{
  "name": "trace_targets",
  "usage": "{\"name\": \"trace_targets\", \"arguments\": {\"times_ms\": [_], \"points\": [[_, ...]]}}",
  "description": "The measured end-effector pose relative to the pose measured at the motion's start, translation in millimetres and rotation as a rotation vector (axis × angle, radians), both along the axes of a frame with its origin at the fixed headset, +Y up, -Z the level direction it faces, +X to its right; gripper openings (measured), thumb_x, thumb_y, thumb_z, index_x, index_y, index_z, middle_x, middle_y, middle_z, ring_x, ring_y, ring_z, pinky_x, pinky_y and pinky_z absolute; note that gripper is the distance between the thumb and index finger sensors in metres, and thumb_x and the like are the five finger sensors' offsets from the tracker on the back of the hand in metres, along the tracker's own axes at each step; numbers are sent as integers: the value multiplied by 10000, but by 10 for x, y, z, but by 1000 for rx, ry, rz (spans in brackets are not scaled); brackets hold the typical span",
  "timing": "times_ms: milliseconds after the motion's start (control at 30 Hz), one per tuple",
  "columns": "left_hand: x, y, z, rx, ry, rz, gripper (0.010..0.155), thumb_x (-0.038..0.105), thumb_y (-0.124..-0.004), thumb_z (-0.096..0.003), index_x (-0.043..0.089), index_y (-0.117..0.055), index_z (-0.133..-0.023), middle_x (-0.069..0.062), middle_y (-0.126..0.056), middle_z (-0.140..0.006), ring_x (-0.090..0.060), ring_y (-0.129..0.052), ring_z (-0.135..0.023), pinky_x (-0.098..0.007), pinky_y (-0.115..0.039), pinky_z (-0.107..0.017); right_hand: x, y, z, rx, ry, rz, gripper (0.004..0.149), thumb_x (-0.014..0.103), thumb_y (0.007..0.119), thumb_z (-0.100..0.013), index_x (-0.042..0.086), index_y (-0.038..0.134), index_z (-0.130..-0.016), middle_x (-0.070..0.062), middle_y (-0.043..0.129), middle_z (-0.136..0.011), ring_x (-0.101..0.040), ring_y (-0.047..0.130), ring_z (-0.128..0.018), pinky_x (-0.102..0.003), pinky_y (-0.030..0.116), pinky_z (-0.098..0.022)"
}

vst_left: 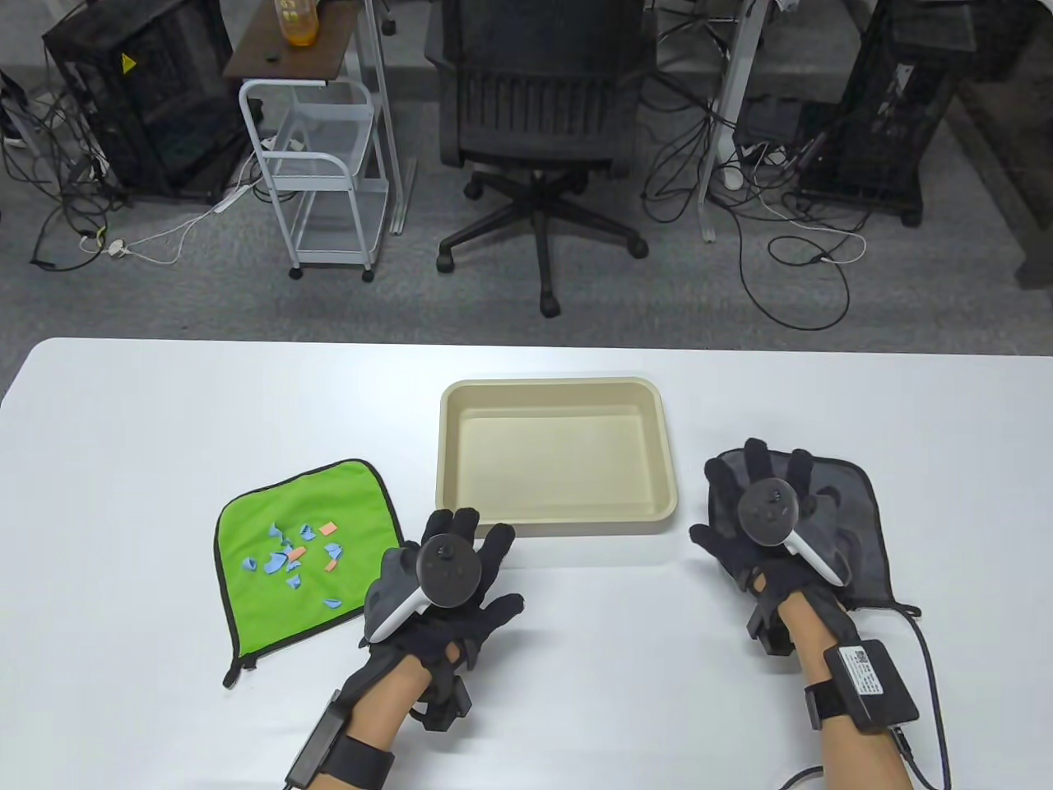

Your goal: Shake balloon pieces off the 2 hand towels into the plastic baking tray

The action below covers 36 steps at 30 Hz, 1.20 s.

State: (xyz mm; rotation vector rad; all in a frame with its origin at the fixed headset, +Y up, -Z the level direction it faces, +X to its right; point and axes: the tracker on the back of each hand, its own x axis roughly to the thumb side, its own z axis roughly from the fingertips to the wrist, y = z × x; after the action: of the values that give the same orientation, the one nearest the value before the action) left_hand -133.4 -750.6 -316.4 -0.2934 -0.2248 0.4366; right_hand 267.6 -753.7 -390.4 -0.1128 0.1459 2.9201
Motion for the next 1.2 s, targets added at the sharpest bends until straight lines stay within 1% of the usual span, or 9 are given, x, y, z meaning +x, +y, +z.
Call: {"name": "trace_targets", "arguments": {"times_ms": [100,267,500,533,600,633,733,900,1200], "points": [[14,42,18,1,-5,0,822,634,-608,-358,497,-115,-1002,17,65,-1112,-319,133,-1064,-743,-90,-696,229,-69,-182,-71,-47,27,845,800,585,-276,603,147,-971,150,-143,-1133,-389,-159,-997,-775,156,-660],[29,108,55,38,-7,-17,823,635,-608,-357,496,-118,-1004,16,61,-1114,-321,130,-1066,-745,-90,-694,426,-370,-382,-230,-94,37,845,798,596,-267,611,151,-961,135,-128,-1139,-403,-127,-1005,-780,202,-666],[-29,125,48,51,19,-29,820,626,-612,-360,496,-122,-1005,17,75,-1108,-320,146,-1058,-745,-86,-694,421,-681,-428,-405,-116,98,815,771,613,-283,605,180,-953,79,-66,-1158,-436,-67,-1010,-775,256,-670],[-43,129,44,52,24,-23,821,627,-613,-360,495,-124,-1005,18,74,-1108,-320,146,-1057,-744,-85,-695,432,-712,-418,-425,-122,82,814,776,595,-281,604,159,-947,68,-37,-1169,-449,-23,-1017,-772,295,-671],[-62,131,40,50,30,-18,821,628,-612,-359,494,-124,-1006,19,77,-1107,-320,149,-1056,-743,-84,-695,431,-728,-387,-426,-153,7,807,758,614,-290,602,171,-946,80,-56,-1160,-449,-28,-1016,-772,243,-656],[-71,132,39,50,33,-17,820,629,-612,-359,496,-125,-1005,20,77,-1107,-318,149,-1056,-743,-83,-695,414,-721,-363,-410,-157,19,803,752,624,-288,597,194,-949,77,-32,-1164,-453,-4,-1021,-774,257,-653],[-87,143,36,51,38,-13,820,630,-611,-358,497,-125,-1005,20,78,-1107,-318,149,-1057,-743,-83,-695,324,-706,-250,-452,-139,66,812,763,598,-288,587,156,-946,51,-40,-1157,-481,24,-1017,-784,304,-645],[-99,170,22,43,28,6,820,628,-613,-359,496,-127,-1005,22,74,-1108,-317,146,-1060,-743,-84,-697,105,-714,35,-501,-159,60,848,742,604,-275,578,98,-935,32,-90,-1132,-517,-35,-989,-808,290,-618],[-106,171,21,35,17,24,820,630,-613,-359,496,-129,-1007,21,71,-1111,-318,144,-1061,-744,-83,-696,-416,-682,571,-648,-149,69,876,725,589,-322,561,-35,-915,-5,-230,-1084,-581,-96,-937,-816,305,-615]]}}
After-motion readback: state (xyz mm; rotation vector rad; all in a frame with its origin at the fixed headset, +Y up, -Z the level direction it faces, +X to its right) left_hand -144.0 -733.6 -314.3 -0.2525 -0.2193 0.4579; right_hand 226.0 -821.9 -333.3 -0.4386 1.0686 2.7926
